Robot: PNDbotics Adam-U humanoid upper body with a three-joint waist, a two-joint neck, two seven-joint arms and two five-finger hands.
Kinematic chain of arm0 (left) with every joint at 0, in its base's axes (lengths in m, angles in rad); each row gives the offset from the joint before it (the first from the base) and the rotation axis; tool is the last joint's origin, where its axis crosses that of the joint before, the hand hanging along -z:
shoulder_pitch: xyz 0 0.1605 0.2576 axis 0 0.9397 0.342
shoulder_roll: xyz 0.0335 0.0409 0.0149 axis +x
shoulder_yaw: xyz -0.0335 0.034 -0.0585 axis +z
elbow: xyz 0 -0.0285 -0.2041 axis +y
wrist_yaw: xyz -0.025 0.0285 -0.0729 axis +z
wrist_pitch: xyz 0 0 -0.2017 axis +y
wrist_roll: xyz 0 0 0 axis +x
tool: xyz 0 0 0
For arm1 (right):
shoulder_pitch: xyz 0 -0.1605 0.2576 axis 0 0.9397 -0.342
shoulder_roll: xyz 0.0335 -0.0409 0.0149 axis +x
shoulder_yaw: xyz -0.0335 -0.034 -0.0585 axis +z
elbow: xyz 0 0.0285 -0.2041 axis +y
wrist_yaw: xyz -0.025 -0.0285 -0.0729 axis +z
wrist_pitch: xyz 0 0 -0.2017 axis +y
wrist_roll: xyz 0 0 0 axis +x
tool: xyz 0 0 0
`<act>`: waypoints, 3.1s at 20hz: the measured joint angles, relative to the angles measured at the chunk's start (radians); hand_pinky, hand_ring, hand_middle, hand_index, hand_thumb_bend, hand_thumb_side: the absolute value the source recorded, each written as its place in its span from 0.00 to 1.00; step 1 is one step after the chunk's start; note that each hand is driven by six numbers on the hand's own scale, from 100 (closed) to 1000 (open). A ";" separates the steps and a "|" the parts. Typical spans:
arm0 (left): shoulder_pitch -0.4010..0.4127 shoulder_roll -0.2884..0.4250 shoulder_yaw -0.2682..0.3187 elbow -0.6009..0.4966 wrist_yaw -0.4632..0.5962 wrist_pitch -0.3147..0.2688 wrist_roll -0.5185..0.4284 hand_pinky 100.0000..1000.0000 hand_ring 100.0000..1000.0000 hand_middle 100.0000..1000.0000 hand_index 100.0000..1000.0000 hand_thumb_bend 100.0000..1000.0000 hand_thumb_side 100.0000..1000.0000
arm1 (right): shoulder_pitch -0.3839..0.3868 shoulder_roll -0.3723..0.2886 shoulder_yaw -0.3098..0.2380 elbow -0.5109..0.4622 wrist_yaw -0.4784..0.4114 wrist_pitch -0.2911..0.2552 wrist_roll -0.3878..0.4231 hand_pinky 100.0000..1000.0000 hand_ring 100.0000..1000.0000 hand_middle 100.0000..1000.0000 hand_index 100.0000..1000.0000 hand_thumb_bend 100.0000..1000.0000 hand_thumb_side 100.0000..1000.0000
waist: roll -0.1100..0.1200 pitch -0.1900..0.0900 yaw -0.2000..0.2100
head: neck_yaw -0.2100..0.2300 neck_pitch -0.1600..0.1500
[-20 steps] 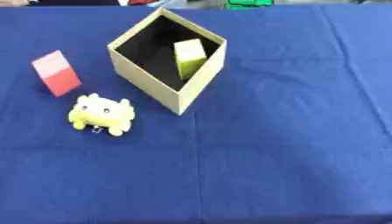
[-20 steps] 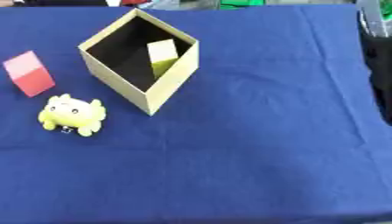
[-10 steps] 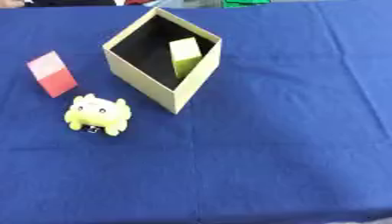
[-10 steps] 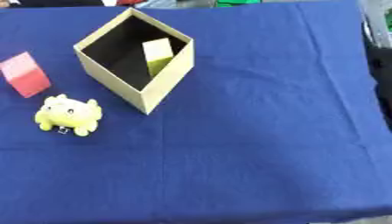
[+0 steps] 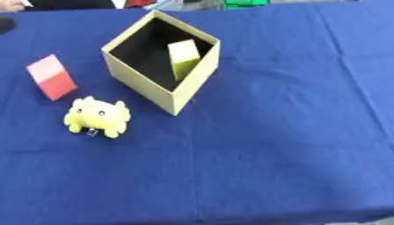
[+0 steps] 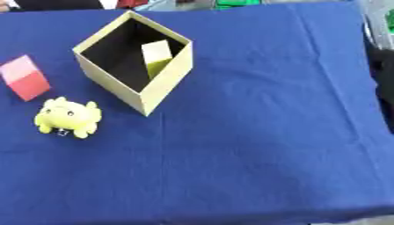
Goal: Pick up objects on the table and place them in the box.
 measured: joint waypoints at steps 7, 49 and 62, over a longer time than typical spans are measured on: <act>-0.061 -0.047 -0.042 0.124 -0.043 -0.051 -0.089 0.86 0.88 0.89 0.95 0.83 0.93 | 0.000 0.008 0.003 -0.001 0.000 0.003 0.002 0.89 0.84 0.78 0.82 0.00 0.85 | 0.001 -0.001 -0.002 | 0.004 0.000; -0.151 -0.178 -0.070 0.384 -0.160 0.140 -0.297 0.89 0.93 0.86 0.96 0.60 0.63 | 0.005 0.047 -0.009 -0.012 -0.015 0.045 0.010 0.89 0.83 0.77 0.81 0.00 0.90 | 0.006 0.013 -0.018 | 0.034 -0.018; -0.151 -0.190 -0.065 0.388 -0.141 0.147 -0.268 0.80 0.74 0.50 0.72 0.30 0.59 | 0.013 0.049 -0.021 -0.012 -0.022 0.046 0.010 0.89 0.83 0.77 0.80 0.00 0.90 | 0.006 0.015 -0.019 | 0.038 -0.019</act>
